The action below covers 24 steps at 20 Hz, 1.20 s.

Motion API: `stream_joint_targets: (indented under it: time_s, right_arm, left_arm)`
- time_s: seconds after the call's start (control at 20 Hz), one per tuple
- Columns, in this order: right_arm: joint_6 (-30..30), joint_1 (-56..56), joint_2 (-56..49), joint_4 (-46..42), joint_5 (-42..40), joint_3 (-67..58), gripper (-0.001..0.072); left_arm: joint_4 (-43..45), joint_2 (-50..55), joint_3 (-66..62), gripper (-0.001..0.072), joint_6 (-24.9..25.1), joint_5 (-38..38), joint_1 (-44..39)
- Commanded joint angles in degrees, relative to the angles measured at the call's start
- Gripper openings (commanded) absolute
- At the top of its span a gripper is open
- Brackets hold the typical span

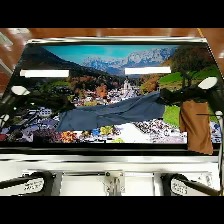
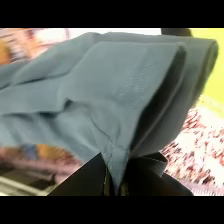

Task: Fold the shirts.

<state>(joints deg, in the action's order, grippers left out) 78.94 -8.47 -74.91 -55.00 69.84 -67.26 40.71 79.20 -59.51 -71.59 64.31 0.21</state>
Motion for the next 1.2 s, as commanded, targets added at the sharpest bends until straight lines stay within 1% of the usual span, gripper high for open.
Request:
stream_joint_targets:
  time_s: [0.0,0.1,0.15,0.25,0.35,0.4,0.45,0.55,0.65,0.7,0.8,0.85,0.9,0.95,1.05,1.15]
  right_arm:
    - [2.34,0.00,10.19,0.09,5.97,-0.28,0.0063]
    - [5.18,0.00,15.23,0.11,7.78,-0.28,0.0063]
    - [6.47,0.00,17.42,0.20,8.59,-0.28,0.0063]
    - [8.13,0.00,21.59,1.22,10.71,-0.28,0.0063]
    - [9.49,0.00,25.22,2.05,12.81,-0.28,0.0063]
    - [10.08,0.00,26.53,1.99,12.92,-0.28,0.0063]
    - [10.82,0.00,27.52,2.01,12.92,-0.28,0.0063]
    - [11.52,0.00,28.48,2.05,12.98,-0.28,0.0063]
    - [11.45,0.00,28.46,1.95,12.74,-0.28,0.0063]
    - [11.45,0.00,28.41,1.57,11.56,-0.28,0.0063]
    - [11.45,0.02,28.41,2.27,9.25,-0.28,0.0063]
    - [11.45,0.02,28.41,2.49,8.72,-0.28,0.0063]
    - [11.45,0.02,28.41,2.47,8.33,-0.28,0.0063]
    - [11.45,0.02,28.41,2.47,7.82,-0.28,0.0063]
    - [11.45,0.13,28.41,3.21,6.12,-0.26,0.0063]
    - [11.26,0.13,28.33,5.55,2.60,-0.26,0.0063]
  left_arm:
    - [-0.15,0.07,-0.02,0.0038,-0.04,-10.75,-10.97]
    - [-1.55,0.74,-0.02,0.0037,-0.07,-17.55,-18.16]
    - [-3.69,1.51,-0.02,0.0037,-0.09,-20.63,-21.51]
    - [-11.43,4.33,-0.02,0.0037,-0.04,-27.41,-28.55]
    - [-16.44,7.63,-0.02,0.0037,-0.02,-34.14,-34.60]
    - [-18.03,9.25,-0.04,0.0037,-0.04,-36.37,-36.89]
    - [-20.59,10.99,-0.15,0.0037,-0.02,-36.87,-38.86]
    - [-24.92,14.27,-0.96,0.0037,0.17,-36.20,-41.59]
    - [-29.35,16.74,-2.32,0.0036,2.56,-33.70,-42.80]
    - [-32.89,17.66,-2.95,0.0036,4.76,-31.85,-42.80]
    - [-42.60,19.37,-4.33,0.0036,12.02,-27.78,-41.79]
    - [-47.23,20.22,-5.03,0.0036,14.84,-25.35,-40.89]
    - [-50.14,20.72,-5.42,0.0036,16.59,-23.41,-39.80]
    - [-51.25,20.70,-5.44,0.0036,17.68,-21.81,-38.27]
    - [-49.37,19.82,-5.35,0.0033,18.67,-18.99,-34.62]
    - [-40.89,17.53,-5.33,0.0032,18.29,-16.72,-29.94]
